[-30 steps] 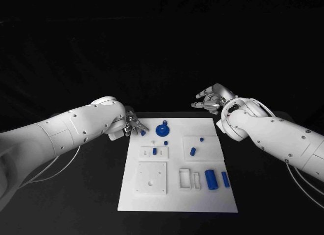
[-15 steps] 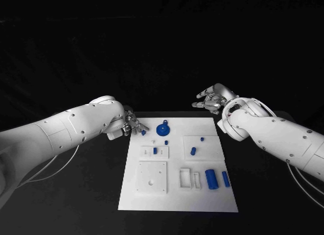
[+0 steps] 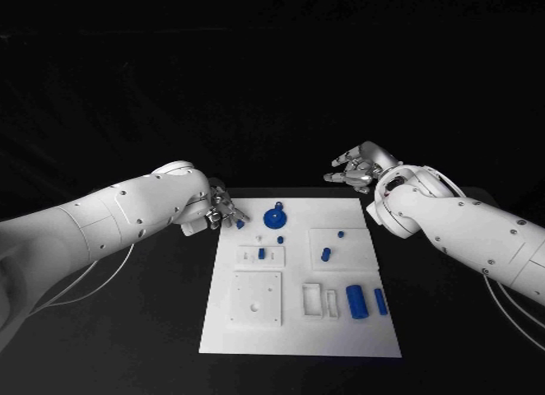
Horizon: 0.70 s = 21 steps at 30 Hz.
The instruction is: Assemble the parts on the task board
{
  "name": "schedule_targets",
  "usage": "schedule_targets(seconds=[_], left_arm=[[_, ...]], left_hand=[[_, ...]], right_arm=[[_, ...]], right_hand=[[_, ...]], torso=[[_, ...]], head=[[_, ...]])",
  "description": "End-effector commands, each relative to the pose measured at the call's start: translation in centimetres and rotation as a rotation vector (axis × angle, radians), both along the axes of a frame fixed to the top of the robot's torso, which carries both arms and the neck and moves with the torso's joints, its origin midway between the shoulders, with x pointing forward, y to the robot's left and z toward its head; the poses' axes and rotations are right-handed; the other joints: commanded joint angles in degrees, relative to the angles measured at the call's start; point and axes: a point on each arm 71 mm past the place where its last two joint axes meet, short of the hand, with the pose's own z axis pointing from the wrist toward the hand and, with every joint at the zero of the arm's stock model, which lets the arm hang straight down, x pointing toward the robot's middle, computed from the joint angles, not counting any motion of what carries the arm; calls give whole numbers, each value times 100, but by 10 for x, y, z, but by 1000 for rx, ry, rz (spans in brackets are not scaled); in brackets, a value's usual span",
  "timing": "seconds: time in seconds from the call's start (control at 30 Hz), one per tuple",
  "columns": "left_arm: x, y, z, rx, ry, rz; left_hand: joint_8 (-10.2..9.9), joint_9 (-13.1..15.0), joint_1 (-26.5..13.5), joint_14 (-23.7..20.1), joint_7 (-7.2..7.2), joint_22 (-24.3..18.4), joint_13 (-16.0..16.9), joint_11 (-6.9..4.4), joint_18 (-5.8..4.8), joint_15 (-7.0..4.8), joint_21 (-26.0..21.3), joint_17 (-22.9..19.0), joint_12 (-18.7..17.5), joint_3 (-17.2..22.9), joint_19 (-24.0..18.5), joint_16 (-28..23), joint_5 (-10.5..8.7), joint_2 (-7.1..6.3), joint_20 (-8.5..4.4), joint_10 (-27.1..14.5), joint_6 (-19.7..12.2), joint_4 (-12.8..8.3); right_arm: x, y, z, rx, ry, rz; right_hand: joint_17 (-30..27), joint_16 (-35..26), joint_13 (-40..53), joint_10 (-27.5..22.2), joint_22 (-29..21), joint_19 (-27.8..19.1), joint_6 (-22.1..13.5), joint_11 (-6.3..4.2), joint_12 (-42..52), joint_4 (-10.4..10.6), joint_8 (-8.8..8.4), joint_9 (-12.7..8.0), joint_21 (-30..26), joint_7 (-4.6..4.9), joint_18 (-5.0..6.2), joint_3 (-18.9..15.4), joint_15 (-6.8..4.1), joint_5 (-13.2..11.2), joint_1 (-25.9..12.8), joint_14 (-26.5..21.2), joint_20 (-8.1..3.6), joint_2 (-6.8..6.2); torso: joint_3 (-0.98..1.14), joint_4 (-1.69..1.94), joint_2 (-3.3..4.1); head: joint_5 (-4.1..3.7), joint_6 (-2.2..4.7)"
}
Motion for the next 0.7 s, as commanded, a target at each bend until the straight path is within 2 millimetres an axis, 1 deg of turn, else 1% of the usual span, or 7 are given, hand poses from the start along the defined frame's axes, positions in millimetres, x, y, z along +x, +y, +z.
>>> schedule_targets(seconds=[0.03, 0.17, 0.4, 0.5, 0.57, 0.67, 0.7], left_arm=[[-1, -5, 0, -42, 18, -28], [-1, -5, 0, -55, 22, -30], [-1, -4, -1, -62, 22, -29], [-1, -3, 0, -63, 20, -26], [-1, -3, 0, -63, 19, -24], [-1, -2, 0, -63, 17, -22], [-1, -2, 0, -62, 16, -21]], left_hand=[[-3, -28, 33, -32, -27, 110, -11, -2, -19, -1, -29, -2, -25, -36, -28, 2, 54, 139, -6, 258, 17, -114], [-1, -65, 50, -30, -33, 111, -18, -3, -20, -3, -30, -1, -32, -137, -22, 1, 61, 247, -9, 259, 19, -240], [2, -60, 40, -23, -38, 110, -18, -7, -21, -6, -27, 3, -18, -206, -18, 4, 24, 308, -12, 260, 32, -296], [2, -58, -47, -25, -28, 109, -18, -2, -18, -4, -29, 0, -19, -271, -17, -1, -48, 221, -11, 258, 35, -245], [3, -48, -119, -22, -11, 110, -15, 2, -14, 0, -30, -2, -13, -262, -14, -4, -311, 113, -6, 259, 40, -141], [3, -21, -159, -24, -2, 109, -11, 9, -8, 6, -36, -6, -8, -134, -14, -8, -514, -63, -1, 259, 40, 27], [3, -6, -162, -24, 5, 111, -8, 11, -3, 8, -36, -8, -7, -20, -10, -8, -553, -163, 3, 258, 37, 136]], right_arm=[[0, 1, -1, -7, 7, 12], [0, 1, -2, -8, 11, 11], [1, 1, -2, -8, 12, 10], [1, 1, -2, -8, 12, 9], [1, 1, -2, -7, 12, 9], [1, 1, -2, -7, 13, 9], [1, 1, -2, -7, 13, 9]], right_hand=[[-1, -34, -8, 25, 600, 346, -8, -10, -2, 33, -16, -4, 4, 2, 76, -3, -5, 11, -48, 55, -1, -6], [-1, -37, -8, 22, 597, 345, -10, -9, -4, 33, -17, -4, -5, 2, 78, 3, -4, -1, -49, 54, -1, -10], [-1, -37, -8, 22, 597, 345, -10, -9, -4, 33, -17, -4, -5, 2, 78, 3, -4, -1, -49, 54, -1, -10], [-1, -37, -8, 22, 597, 345, -10, -9, -4, 33, -17, -4, -5, 2, 78, 3, -4, -1, -49, 54, -1, -10], [-3, -41, -9, 19, 596, 344, -16, -8, -5, 35, -16, -4, -9, 4, 78, 5, -4, -1, -52, 52, 0, -15], [-3, -41, -9, 19, 596, 344, -16, -8, -5, 35, -16, -4, -9, 4, 78, 5, -4, -1, -52, 52, 0, -15], [-3, -41, -9, 19, 596, 344, -16, -8, -5, 35, -16, -4, -9, 4, 78, 5, -4, -1, -52, 52, 0, -15]], torso=[[0, -3, -2], [-2, -5, -2], [1, -6, 2], [2, -6, 4], [0, -8, 2], [-2, -6, 0], [2, -6, 1]], head=[[19, -7], [18, -4], [20, -1], [22, -1], [20, -1], [23, -2], [23, -2]])
